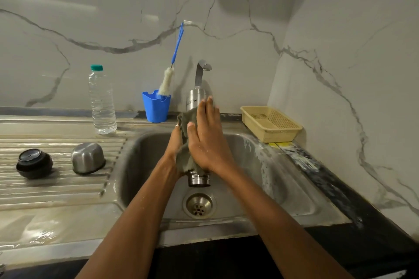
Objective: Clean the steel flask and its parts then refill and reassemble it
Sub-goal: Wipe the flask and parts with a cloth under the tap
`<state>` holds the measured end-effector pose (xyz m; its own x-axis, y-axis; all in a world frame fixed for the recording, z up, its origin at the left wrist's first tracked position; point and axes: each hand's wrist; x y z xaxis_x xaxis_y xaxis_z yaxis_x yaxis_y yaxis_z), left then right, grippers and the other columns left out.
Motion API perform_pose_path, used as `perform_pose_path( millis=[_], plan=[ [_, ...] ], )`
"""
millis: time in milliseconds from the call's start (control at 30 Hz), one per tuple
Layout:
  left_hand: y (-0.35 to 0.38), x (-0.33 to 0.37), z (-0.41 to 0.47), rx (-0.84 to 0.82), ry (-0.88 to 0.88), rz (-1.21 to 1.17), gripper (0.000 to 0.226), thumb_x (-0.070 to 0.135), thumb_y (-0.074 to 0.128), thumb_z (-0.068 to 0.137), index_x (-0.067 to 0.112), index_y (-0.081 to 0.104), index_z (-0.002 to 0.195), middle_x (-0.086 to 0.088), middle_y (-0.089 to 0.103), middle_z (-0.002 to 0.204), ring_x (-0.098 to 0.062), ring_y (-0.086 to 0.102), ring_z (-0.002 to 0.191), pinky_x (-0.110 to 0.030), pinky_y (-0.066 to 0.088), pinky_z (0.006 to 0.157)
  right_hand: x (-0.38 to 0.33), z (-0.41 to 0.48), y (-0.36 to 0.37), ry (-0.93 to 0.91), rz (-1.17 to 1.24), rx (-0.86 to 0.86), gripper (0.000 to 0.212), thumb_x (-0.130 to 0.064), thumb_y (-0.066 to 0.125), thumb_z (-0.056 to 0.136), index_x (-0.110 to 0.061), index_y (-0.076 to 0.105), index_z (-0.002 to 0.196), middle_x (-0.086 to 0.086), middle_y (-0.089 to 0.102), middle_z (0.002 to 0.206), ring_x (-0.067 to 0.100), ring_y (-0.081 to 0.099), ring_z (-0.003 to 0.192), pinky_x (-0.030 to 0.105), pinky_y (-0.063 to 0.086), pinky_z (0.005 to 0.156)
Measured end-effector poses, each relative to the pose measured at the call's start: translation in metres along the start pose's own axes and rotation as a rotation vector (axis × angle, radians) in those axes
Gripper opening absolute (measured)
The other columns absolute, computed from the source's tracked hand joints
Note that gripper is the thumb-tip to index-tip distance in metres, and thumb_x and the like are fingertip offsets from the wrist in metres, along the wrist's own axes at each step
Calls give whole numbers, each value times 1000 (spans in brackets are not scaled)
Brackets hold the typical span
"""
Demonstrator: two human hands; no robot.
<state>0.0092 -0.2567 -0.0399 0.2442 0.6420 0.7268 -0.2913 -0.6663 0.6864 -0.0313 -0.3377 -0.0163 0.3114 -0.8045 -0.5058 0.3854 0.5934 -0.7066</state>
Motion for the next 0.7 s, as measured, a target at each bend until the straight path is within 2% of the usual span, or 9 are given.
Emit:
perform_pose_path(
  millis=[67, 133, 333, 400, 500, 533, 600, 633, 700],
  plan=[
    [2, -1, -3, -21, -60, -14, 48, 43, 44, 103, 9, 73, 85, -7, 70, 75, -19, 69, 66, -32, 59, 59, -2, 26, -6, 18, 2, 18, 62, -28, 29, 110, -13, -2, 162, 3, -16, 170, 20, -18, 155, 31, -8, 122],
    [-1, 0, 0, 8, -32, 20, 47, 48, 48, 99, 8, 72, 91, -9, 71, 79, -21, 70, 68, -33, 60, 63, -3, 51, -11, 50, 37, 12, 61, -29, 28, 111, -13, 2, 163, 4, -12, 171, 23, -12, 156, 37, -3, 125],
    [-2, 3, 3, 111, 21, 111, 48, 44, 41, 103, 5, 64, 90, -10, 69, 65, -20, 67, 53, -28, 56, 49, -6, 71, -9, 191, 220, -34, 61, -35, 26, 110, -16, 3, 163, 1, -4, 171, 17, 0, 158, 34, 6, 125],
    [0, 3, 1, 80, -14, 61, 50, 50, 43, 102, 7, 67, 97, -10, 72, 74, -21, 69, 61, -30, 59, 56, -4, 56, -5, 238, 279, -53, 62, -38, 26, 110, -19, 1, 164, 0, -2, 172, 17, 6, 157, 34, 10, 124],
    [1, 4, 1, 23, 35, -25, 52, 58, 49, 100, 10, 67, 109, -8, 72, 91, -21, 71, 78, -36, 57, 72, -3, 17, 6, 208, 274, -99, 63, -44, 25, 109, -24, -2, 163, -3, 1, 172, 19, 15, 156, 44, 20, 126],
    [-1, 6, 2, 25, 64, -25, 51, 57, 48, 101, 10, 66, 108, -7, 73, 90, -19, 72, 78, -36, 57, 73, -1, 3, 9, 174, 239, -107, 64, -43, 25, 110, -25, -4, 163, -3, -2, 172, 17, 13, 156, 45, 20, 126],
    [-10, 10, 8, 32, 87, 9, 51, 57, 48, 101, 9, 63, 111, -6, 73, 85, -17, 72, 77, -33, 59, 69, 2, -25, 14, 104, 186, -126, 65, -38, 28, 111, -23, -8, 162, -5, -12, 170, 10, -3, 156, 35, 8, 128],
    [-13, 11, 9, 65, 80, 41, 56, 60, 50, 98, 8, 61, 118, -7, 73, 86, -17, 72, 77, -33, 59, 68, 4, -37, 15, 74, 165, -144, 66, -36, 29, 111, -23, -11, 161, -6, -17, 169, 7, -11, 154, 29, 2, 126],
    [-14, 12, 7, 96, 63, 74, 68, 65, 51, 95, 7, 56, 129, -9, 73, 89, -19, 72, 80, -34, 60, 68, 9, -48, 16, 32, 125, -155, 68, -34, 31, 111, -23, -14, 160, -5, -23, 168, 8, -18, 153, 28, -2, 124]
  ],
)
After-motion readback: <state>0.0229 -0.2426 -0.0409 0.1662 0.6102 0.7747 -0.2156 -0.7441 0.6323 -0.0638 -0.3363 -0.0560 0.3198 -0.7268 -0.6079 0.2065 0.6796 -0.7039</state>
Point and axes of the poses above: each hand's wrist, its own z-axis towards the middle knuckle, its own y-axis out of the palm, x = y × z
